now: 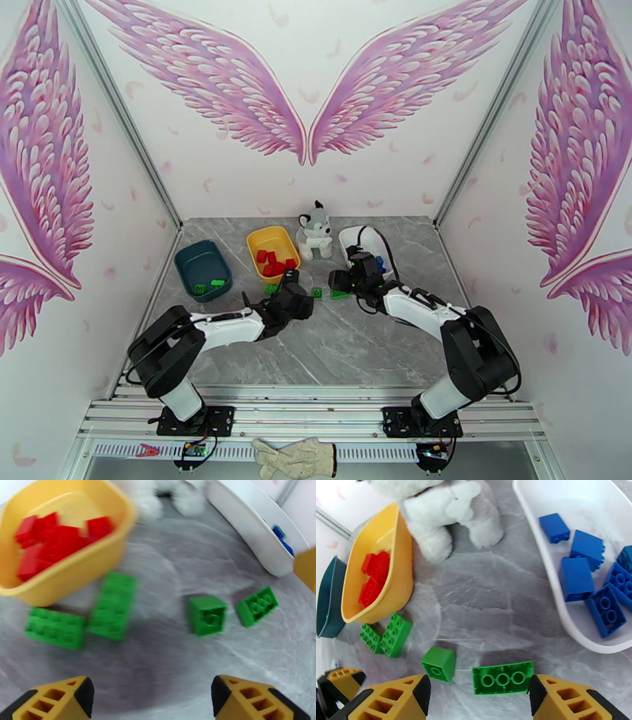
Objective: Sort the legos into containers by color
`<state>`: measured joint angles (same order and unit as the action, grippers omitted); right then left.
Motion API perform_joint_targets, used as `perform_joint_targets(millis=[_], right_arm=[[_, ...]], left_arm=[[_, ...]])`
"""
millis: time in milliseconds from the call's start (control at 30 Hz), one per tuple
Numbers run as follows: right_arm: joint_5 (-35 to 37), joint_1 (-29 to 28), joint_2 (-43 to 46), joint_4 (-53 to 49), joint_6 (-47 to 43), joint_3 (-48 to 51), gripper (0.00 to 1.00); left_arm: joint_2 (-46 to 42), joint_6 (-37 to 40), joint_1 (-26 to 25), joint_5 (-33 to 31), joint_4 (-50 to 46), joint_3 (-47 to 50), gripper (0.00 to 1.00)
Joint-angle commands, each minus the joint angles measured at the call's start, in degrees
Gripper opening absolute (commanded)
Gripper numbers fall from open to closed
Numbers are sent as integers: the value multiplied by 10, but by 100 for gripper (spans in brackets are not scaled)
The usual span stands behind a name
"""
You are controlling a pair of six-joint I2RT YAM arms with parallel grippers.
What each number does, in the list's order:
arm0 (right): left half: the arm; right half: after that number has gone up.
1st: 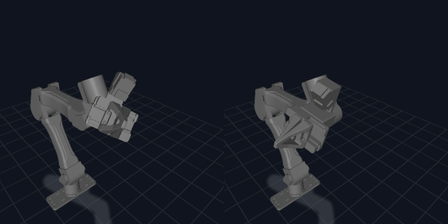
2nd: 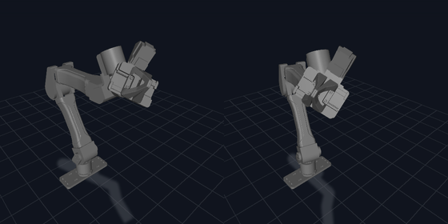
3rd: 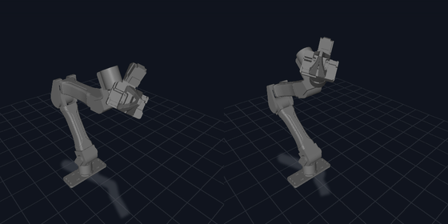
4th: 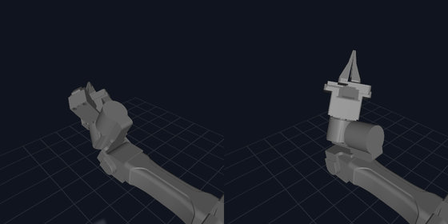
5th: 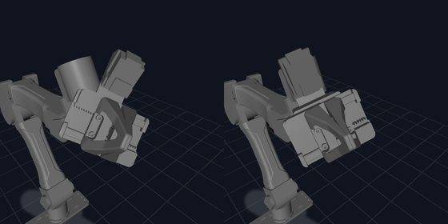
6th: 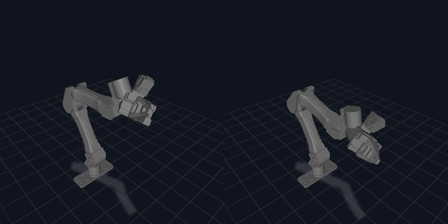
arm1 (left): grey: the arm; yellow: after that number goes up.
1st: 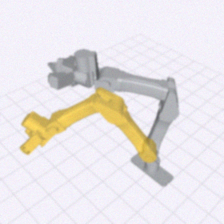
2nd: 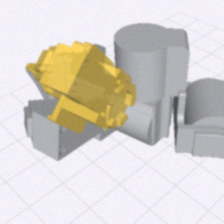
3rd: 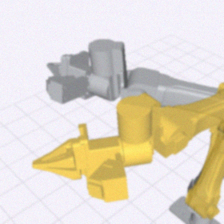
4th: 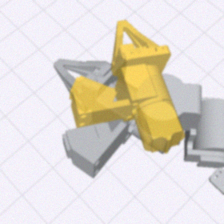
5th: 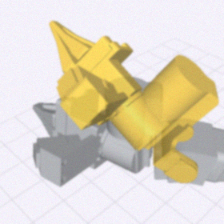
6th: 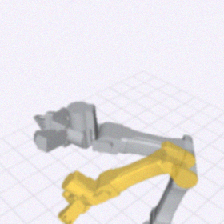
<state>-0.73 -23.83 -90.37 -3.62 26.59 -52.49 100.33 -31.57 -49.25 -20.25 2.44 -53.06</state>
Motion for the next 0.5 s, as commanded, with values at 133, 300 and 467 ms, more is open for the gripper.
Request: perform_joint_targets(millis=[133,300,467], right_arm=[[-14,15,28,26,18,18,75],[-19,19,35,29,20,23,75],[-19,24,45,33,22,32,75]], left_arm=[[91,-10,-21,24,-15,-104,76],[141,-4,-21,-5,-55,-161,73],[175,0,-14,-30,-76,-192,69]])
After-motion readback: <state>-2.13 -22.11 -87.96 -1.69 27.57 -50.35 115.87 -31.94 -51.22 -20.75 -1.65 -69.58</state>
